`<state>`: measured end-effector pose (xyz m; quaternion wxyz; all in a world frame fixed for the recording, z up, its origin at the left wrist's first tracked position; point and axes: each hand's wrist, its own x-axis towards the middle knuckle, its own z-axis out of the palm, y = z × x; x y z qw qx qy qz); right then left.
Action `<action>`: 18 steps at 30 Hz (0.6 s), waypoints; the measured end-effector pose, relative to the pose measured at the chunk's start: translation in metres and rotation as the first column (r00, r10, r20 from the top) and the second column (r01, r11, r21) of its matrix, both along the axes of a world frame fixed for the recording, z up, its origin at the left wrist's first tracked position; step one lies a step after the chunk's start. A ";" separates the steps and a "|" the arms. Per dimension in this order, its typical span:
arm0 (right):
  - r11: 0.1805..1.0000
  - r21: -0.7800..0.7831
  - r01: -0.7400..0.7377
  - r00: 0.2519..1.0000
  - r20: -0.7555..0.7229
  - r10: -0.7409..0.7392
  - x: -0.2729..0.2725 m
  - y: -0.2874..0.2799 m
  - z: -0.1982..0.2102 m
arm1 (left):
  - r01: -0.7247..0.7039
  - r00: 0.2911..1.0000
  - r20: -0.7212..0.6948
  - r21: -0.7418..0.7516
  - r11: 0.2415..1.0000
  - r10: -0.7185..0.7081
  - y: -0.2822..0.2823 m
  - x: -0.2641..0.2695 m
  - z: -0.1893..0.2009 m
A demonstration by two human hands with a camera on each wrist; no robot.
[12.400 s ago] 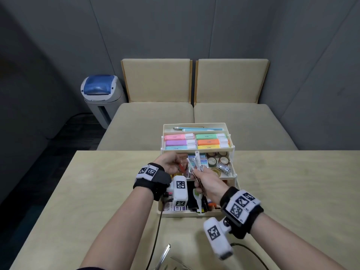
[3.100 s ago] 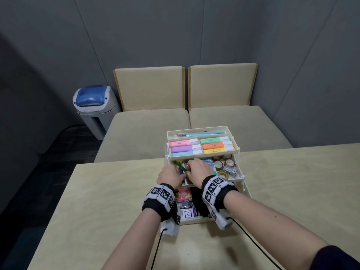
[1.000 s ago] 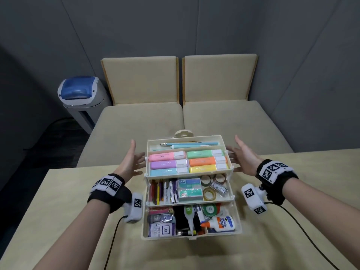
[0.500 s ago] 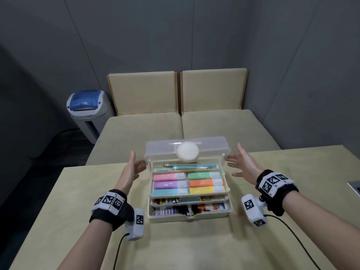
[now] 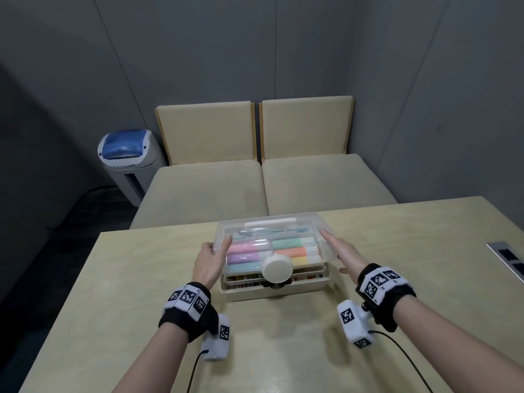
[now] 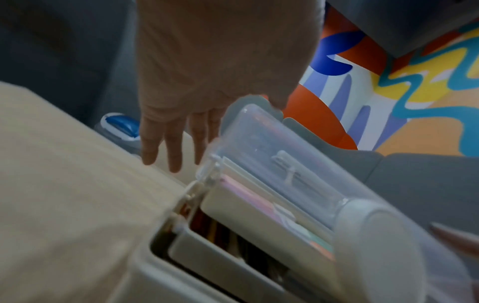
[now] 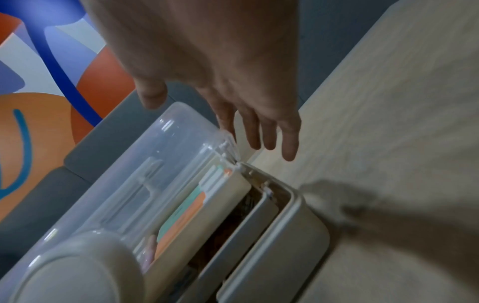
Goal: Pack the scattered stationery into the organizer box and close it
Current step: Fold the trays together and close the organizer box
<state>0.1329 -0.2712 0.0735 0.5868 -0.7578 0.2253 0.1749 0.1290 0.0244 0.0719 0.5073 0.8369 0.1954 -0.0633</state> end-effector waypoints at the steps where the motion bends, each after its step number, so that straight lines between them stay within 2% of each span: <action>1: 1.000 0.017 0.019 1.000 -0.004 -0.019 -0.002 0.001 -0.003 | -0.019 1.000 -0.025 -0.058 0.998 0.017 -0.001 0.000 -0.002; 4: 0.986 0.139 0.090 0.996 -0.038 -0.086 -0.010 0.000 -0.016 | -0.033 0.992 -0.125 -0.200 0.979 0.008 0.000 -0.003 -0.015; 8: 0.977 0.184 0.103 0.989 -0.120 -0.082 -0.021 -0.004 -0.041 | 0.001 0.968 -0.241 -0.276 0.961 -0.071 0.002 -0.014 -0.032; 11: 0.962 0.247 0.116 0.988 -0.126 -0.087 -0.025 -0.002 -0.051 | 0.011 0.969 -0.236 -0.268 0.963 -0.077 0.003 -0.017 -0.037; 16: 0.959 0.240 0.151 0.986 -0.102 -0.130 -0.025 0.002 -0.053 | 0.039 0.975 -0.206 -0.237 0.971 -0.089 0.004 -0.014 -0.038; 18: 0.963 0.207 0.173 0.984 -0.083 -0.158 -0.026 0.007 -0.050 | 0.045 0.985 -0.157 -0.125 0.991 -0.065 0.000 -0.012 -0.036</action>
